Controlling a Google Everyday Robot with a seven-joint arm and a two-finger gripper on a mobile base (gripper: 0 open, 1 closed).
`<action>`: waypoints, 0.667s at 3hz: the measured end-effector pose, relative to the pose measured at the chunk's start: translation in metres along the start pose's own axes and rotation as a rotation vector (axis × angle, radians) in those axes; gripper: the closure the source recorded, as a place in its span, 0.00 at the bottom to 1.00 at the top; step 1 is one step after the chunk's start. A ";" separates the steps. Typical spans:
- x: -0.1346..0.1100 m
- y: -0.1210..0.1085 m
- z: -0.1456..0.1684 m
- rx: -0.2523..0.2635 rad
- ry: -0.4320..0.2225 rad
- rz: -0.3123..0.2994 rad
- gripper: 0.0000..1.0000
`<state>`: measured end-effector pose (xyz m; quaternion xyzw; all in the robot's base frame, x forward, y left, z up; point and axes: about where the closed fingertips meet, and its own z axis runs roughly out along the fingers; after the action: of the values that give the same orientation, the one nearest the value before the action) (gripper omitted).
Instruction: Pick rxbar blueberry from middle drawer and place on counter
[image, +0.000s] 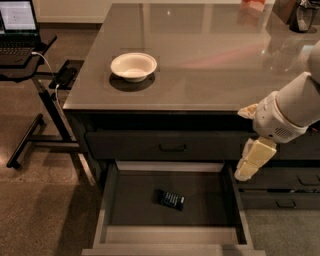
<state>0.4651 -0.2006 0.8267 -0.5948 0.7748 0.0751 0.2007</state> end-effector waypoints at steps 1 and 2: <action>0.000 0.000 0.000 0.000 0.000 0.000 0.00; 0.000 0.011 0.026 -0.012 -0.051 0.009 0.00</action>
Offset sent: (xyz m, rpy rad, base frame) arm -0.0133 0.0340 -0.0723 0.1580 -0.0010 0.0040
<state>0.4603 -0.1879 0.8019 -0.5906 0.7715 0.0958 0.2164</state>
